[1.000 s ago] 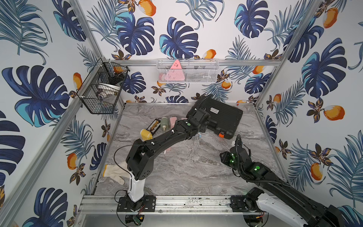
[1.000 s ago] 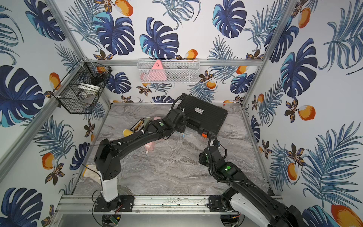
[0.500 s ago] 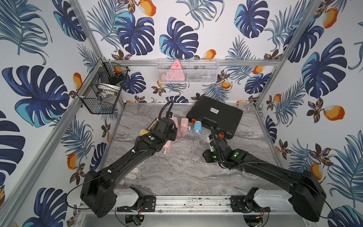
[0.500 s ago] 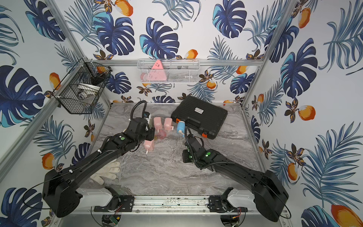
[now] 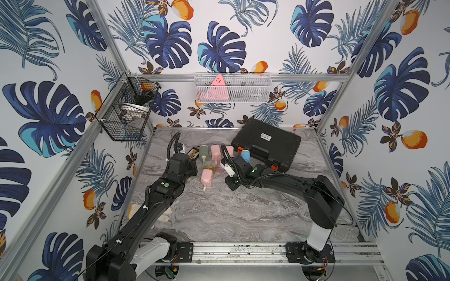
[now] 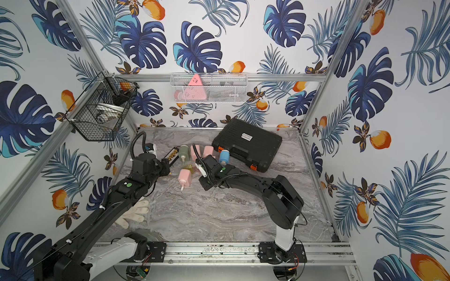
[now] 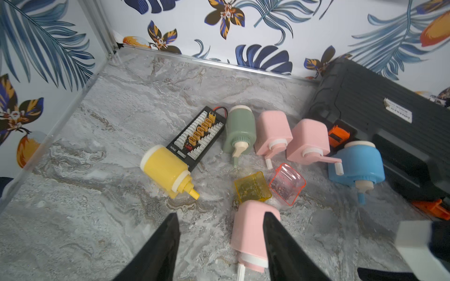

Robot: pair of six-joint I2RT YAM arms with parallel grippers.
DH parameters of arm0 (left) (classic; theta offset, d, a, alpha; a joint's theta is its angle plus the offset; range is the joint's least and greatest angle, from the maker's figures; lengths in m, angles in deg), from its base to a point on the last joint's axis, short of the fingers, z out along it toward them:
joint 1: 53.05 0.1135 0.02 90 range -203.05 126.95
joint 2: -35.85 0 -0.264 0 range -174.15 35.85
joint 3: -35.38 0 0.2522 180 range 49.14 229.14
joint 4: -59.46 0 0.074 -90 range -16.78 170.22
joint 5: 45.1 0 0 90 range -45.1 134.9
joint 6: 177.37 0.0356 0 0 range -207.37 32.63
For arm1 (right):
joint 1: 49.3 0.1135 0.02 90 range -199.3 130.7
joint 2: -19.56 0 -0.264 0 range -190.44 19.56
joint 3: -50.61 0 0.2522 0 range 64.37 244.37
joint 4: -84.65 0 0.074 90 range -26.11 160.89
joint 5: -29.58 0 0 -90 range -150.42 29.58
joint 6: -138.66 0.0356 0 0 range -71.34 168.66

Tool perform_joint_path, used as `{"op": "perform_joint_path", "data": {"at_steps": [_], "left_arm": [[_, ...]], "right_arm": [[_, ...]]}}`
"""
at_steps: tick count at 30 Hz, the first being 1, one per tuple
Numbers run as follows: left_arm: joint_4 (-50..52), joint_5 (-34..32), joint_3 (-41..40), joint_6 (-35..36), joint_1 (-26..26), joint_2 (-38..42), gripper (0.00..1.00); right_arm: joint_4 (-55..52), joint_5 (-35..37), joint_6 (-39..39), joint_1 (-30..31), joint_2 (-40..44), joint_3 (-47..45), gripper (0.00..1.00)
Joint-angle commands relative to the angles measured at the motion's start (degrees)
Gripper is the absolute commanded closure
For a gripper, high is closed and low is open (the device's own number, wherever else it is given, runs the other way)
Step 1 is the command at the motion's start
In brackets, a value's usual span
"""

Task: Put the tray back into the pencil sharpener
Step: Pick up the container from the center of the board.

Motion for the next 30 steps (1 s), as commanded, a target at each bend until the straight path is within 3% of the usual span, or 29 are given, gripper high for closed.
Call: {"op": "perform_joint_path", "data": {"at_steps": [1, 7, 30], "left_arm": [[-3.2, -2.1, -0.5, -0.1, 0.2, 1.6, 0.42], [-3.7, -0.4, -1.1, -1.0, 0.6, 2.6, 0.43], [-4.7, 6.7, -0.9, -3.3, 4.3, 0.8, 0.44]], "right_arm": [[0.1, -3.3, -6.8, -1.2, -4.5, 4.5, 0.65], [-2.0, -2.8, -11.9, -2.4, -14.3, 14.0, 0.65], [-6.1, -4.5, -17.2, -4.2, -25.5, 28.7, 0.65]]}}
